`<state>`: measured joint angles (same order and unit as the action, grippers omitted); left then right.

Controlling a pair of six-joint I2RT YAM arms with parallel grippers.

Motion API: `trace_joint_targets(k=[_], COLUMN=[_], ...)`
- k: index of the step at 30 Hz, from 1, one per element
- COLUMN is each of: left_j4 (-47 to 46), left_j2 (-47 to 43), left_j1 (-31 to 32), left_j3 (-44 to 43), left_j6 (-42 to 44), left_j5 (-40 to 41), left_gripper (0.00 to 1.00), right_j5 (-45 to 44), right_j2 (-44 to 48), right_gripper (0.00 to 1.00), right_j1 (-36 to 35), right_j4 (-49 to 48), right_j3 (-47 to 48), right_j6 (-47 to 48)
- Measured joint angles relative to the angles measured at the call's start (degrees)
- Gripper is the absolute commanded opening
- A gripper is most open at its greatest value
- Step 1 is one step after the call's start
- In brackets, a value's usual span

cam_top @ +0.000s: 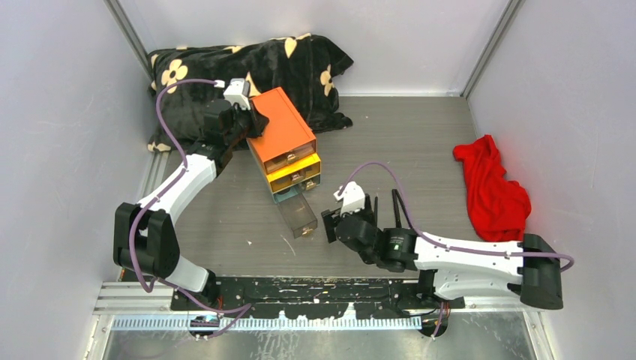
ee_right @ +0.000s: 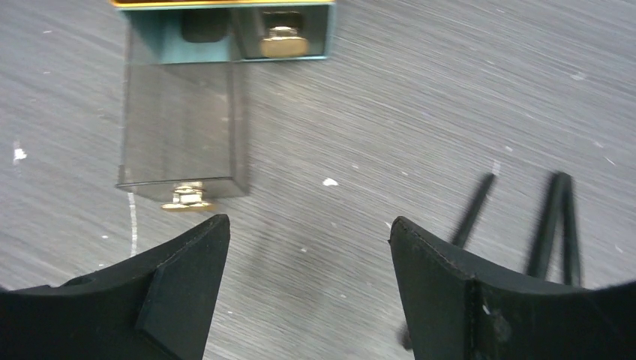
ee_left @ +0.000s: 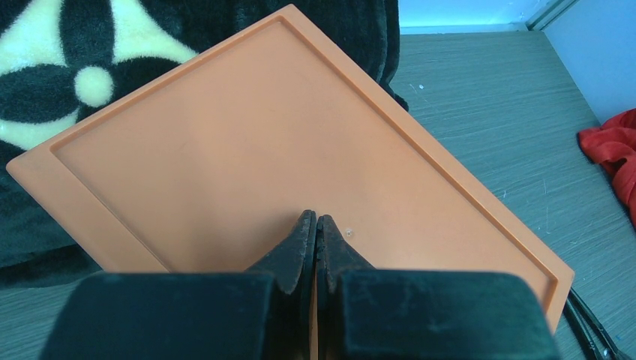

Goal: Organize the makeup
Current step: Pick up the makeup tool from the center of the board.

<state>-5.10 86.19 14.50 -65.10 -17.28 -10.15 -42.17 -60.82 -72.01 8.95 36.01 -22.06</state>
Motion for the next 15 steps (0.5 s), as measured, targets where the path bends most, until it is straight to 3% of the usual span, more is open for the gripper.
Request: trace_joint_targets(k=[8,15], left_j4=[-0.02,-0.26], left_j2=[-0.04,-0.46], left_j1=[0.00,0.00], left_j3=[0.04,0.52], left_j6=[-0.02,-0.02], left_j5=[-0.13,-0.11], left_gripper=[0.01,0.01], right_j5=[-6.19,0.48], right_j2=[5.66,5.05], right_gripper=[0.81,0.79], right_j1=[3.02,14.36], right_j4=[24.98,29.29], right_j3=[2.58,0.42], right_j6=[-17.22,-21.11])
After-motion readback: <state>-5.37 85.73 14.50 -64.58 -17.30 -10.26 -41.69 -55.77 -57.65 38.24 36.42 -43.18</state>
